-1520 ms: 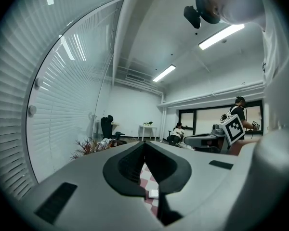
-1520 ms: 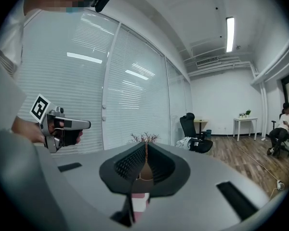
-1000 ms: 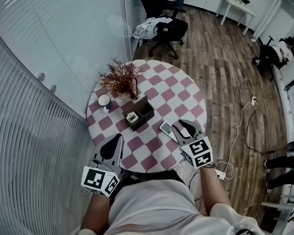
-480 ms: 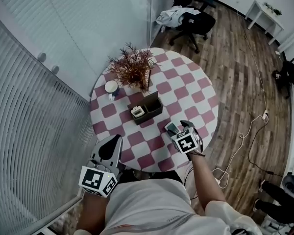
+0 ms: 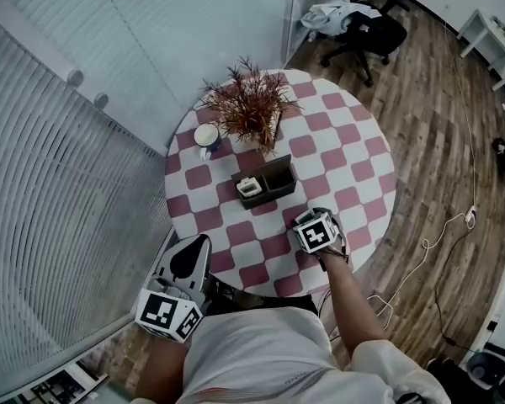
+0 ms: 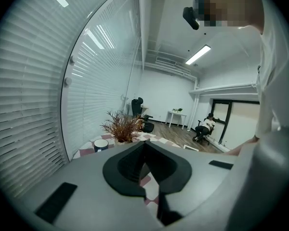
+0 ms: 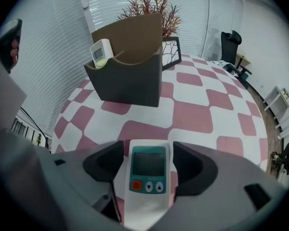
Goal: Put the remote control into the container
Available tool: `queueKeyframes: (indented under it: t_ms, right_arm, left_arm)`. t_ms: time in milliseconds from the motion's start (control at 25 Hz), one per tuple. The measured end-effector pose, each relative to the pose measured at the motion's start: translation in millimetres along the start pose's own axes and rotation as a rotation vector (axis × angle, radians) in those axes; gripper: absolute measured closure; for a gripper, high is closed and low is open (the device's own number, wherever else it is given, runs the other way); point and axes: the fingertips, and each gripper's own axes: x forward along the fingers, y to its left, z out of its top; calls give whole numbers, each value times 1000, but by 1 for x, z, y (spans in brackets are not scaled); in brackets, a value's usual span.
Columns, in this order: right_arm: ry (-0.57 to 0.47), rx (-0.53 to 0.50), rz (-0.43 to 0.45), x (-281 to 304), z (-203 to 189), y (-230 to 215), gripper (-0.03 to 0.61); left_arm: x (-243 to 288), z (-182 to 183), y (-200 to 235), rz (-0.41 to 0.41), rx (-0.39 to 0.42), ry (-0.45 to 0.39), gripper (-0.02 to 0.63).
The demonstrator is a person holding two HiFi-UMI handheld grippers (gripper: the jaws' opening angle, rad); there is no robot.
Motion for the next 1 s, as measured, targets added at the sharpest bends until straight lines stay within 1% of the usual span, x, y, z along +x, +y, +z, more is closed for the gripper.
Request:
queueKeyframes:
  t_ms: [80, 160, 280, 360, 400, 560, 680, 840, 920, 1000]
  right_arm:
    - [21, 16, 9, 5, -2, 1, 276]
    - [22, 22, -2, 7, -1, -2, 278]
    - [12, 6, -31, 8, 1, -9, 280]
    - [2, 7, -30, 0, 4, -9, 291]
    - [-19, 12, -28, -8, 8, -9, 292]
    - [-174, 59, 11, -51, 33, -5, 295]
    - [-294, 130, 61, -75, 50, -2, 296]
    - [-429, 207, 94, -101, 75, -4, 298]
    - [-530, 214, 99, -118, 96, -1, 298]
    - [-654, 215, 97, -137, 122, 1, 298]
  left_arm:
    - [-1, -3, -1, 2, -7, 3, 604]
    - [-1, -4, 1, 2, -13, 4, 604]
    - [-1, -5, 4, -1, -20, 1, 604]
    - [-1, -4, 4, -9, -21, 0, 604]
    - [-1, -4, 4, -15, -22, -2, 604]
    - [1, -7, 6, -36, -35, -4, 604]
    - [1, -9, 9, -49, -43, -8, 604]
    - [-4, -10, 13, -54, -48, -16, 604]
    - [-8, -10, 17, -46, -53, -17, 604]
    - [-12, -11, 22, -35, -56, -15, 604]
